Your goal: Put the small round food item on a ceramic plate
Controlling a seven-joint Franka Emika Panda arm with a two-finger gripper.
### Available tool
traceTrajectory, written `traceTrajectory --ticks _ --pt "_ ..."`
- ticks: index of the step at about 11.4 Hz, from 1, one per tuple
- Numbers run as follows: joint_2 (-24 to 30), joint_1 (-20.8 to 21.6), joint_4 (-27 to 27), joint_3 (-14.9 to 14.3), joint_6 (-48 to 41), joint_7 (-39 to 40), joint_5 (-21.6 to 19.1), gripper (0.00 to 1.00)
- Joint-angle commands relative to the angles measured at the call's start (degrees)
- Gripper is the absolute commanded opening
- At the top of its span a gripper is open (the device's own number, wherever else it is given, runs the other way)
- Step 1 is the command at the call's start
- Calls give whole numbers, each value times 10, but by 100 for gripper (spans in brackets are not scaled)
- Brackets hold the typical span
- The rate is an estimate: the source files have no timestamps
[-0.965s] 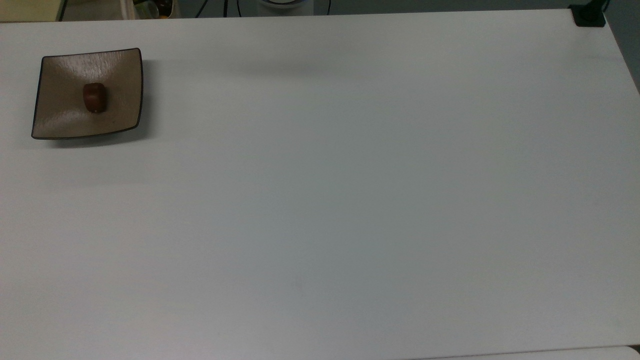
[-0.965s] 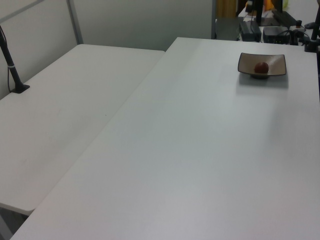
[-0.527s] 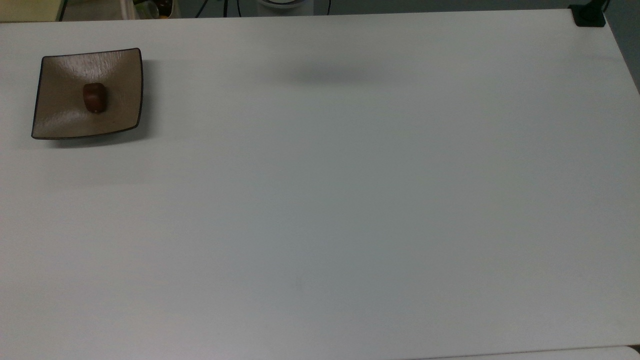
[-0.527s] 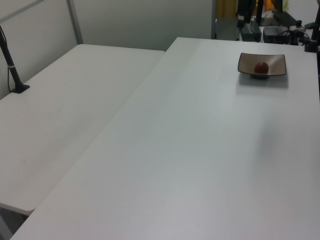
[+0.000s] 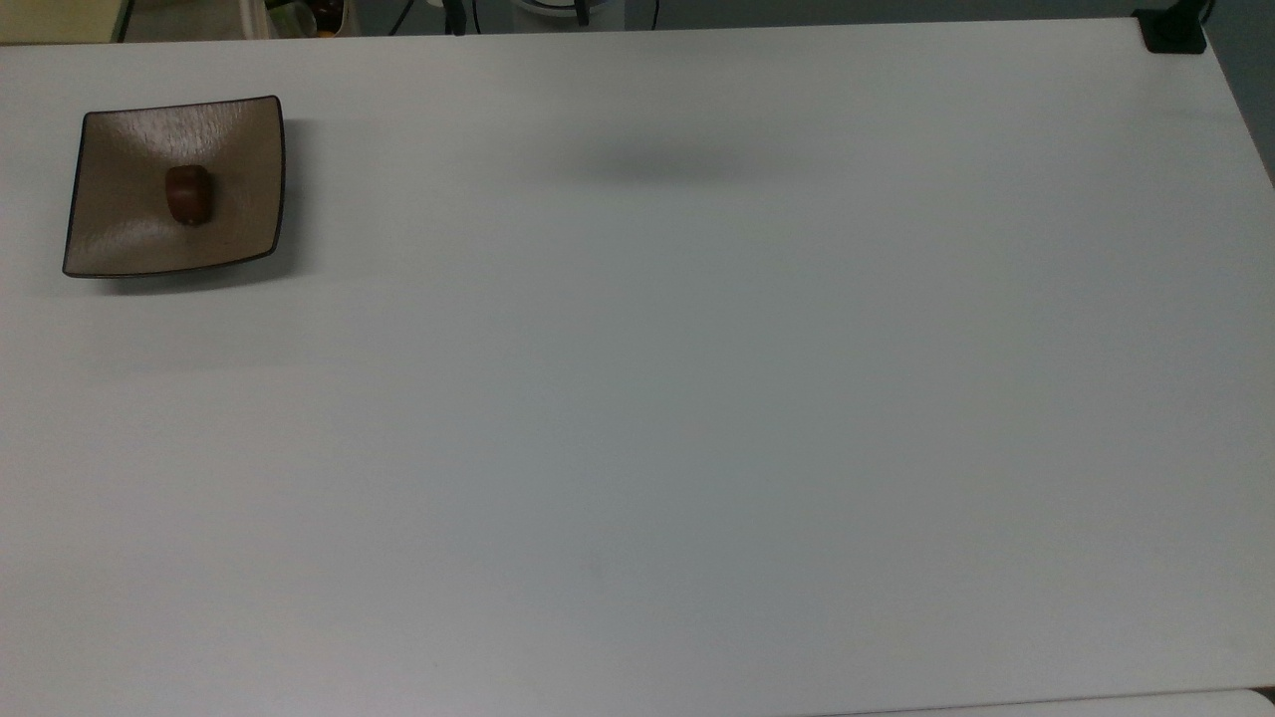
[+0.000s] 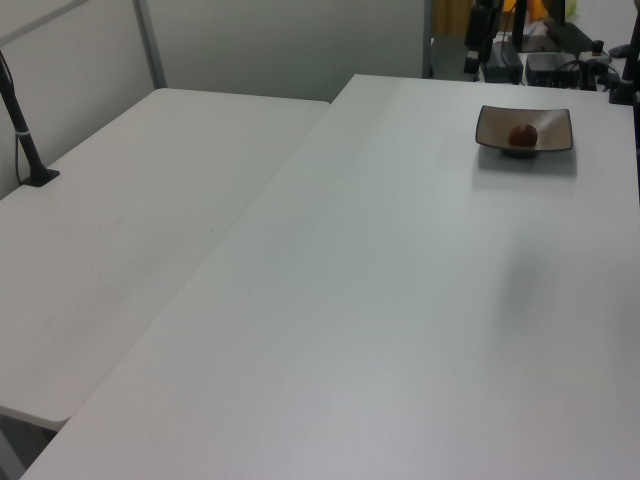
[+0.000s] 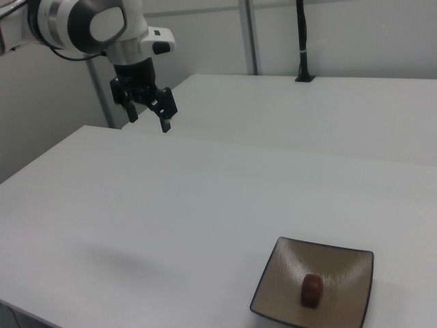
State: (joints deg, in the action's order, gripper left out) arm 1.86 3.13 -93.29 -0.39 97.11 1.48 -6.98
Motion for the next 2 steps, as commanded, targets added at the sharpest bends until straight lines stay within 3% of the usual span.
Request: traceTrajectory --ticks 1,2 --pt "9 2 -13 1 13 -1 8 100" --pt "9 2 -13 1 14 -1 8 100"
